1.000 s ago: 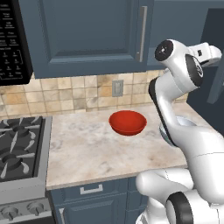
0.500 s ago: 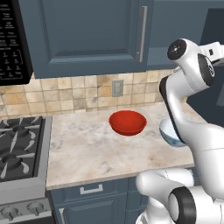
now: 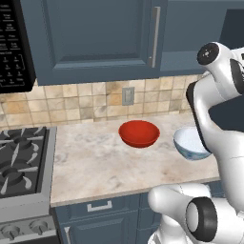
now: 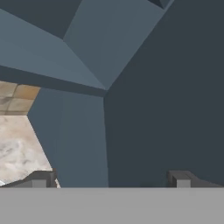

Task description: Open the cabinet. Pick the bowls from the counter and place them in the cabinet. Then close the cabinet.

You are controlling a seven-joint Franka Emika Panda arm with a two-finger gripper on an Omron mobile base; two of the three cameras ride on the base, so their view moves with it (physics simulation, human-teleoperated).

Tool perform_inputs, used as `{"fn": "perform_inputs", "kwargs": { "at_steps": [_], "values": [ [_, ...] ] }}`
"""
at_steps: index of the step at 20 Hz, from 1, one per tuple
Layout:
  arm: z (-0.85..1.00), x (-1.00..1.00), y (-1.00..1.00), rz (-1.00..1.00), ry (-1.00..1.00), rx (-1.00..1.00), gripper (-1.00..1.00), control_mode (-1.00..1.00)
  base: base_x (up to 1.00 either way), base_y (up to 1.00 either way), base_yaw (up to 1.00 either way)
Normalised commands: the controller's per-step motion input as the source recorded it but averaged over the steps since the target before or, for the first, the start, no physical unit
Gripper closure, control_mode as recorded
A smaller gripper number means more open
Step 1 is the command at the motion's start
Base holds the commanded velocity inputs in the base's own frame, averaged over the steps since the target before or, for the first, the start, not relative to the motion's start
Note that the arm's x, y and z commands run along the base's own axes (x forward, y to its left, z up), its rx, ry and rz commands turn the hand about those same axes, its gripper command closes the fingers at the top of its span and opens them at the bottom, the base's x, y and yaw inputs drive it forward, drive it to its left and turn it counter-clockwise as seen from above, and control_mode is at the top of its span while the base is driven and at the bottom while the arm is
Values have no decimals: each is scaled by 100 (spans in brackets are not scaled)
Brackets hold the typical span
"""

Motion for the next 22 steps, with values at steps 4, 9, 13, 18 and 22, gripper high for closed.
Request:
{"fn": "perform_inputs", "kwargs": {
  "at_steps": [4, 9, 13, 18, 22],
  "values": [
    [0, 0, -33, 0, 0, 0, -100, -100, 0, 0, 0],
    [0, 0, -26, 0, 0, 0, -100, -100, 0, 0, 0],
    [0, 0, -17, 0, -3, 0, -100, -100, 0, 0, 0],
    [-4, 0, -23, 0, 0, 0, -100, -100, 0, 0, 0],
    [-16, 0, -36, 0, -3, 1, -100, -100, 0, 0, 0]
  ]
}}
